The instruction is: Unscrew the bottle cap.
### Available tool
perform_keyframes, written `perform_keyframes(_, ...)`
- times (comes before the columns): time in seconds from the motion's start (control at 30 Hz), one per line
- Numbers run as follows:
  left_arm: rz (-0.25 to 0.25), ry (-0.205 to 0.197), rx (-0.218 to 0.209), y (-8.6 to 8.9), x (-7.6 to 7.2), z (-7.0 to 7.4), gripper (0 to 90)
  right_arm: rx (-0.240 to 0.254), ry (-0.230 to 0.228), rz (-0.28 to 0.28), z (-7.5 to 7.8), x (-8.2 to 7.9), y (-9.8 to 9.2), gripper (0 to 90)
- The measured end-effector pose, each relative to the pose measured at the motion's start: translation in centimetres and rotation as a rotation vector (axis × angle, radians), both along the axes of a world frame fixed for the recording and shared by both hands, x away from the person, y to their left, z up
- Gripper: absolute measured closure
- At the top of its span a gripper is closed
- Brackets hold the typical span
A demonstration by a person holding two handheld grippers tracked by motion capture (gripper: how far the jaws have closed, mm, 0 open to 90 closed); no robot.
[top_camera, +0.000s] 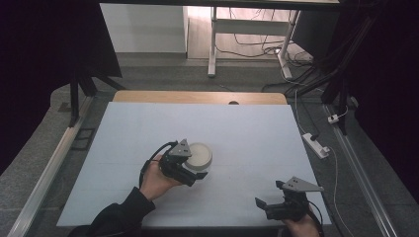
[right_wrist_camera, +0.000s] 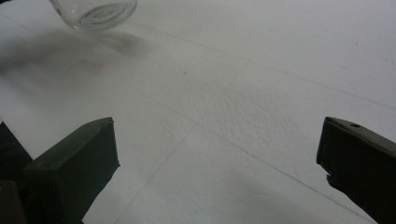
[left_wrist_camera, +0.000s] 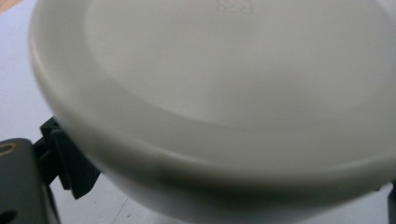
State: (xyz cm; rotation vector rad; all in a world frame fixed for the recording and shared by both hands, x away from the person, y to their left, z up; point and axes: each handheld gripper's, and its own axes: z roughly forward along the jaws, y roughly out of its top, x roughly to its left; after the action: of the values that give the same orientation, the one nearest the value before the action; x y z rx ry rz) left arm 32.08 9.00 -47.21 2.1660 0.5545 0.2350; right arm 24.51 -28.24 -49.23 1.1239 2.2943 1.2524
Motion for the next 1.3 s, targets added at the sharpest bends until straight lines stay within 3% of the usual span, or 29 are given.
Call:
perform_keyframes(0.23, -0.007, -0.003, -0.006, -0.1, -0.1, -0.1, 7.5, 0.014, -0.053, 0.038, 0.8, 0.0, 1.2, 0.0)
perform_keyframes(0.77, -0.029, -0.011, -0.008, -0.3, -0.3, -0.1, 7.5, 0.027, -0.122, 0.147, 3.3, 1.3, 4.5, 0.0)
perform_keyframes(1.13, -0.05, -0.014, 0.0, -0.3, -0.3, -0.1, 7.5, 0.038, -0.101, 0.228, 4.1, 3.1, 7.4, 0.0)
perform_keyframes(1.3, -0.047, -0.012, -0.006, -0.4, -0.4, -0.2, 7.5, 0.026, -0.115, 0.228, 4.8, 3.7, 9.2, 0.0)
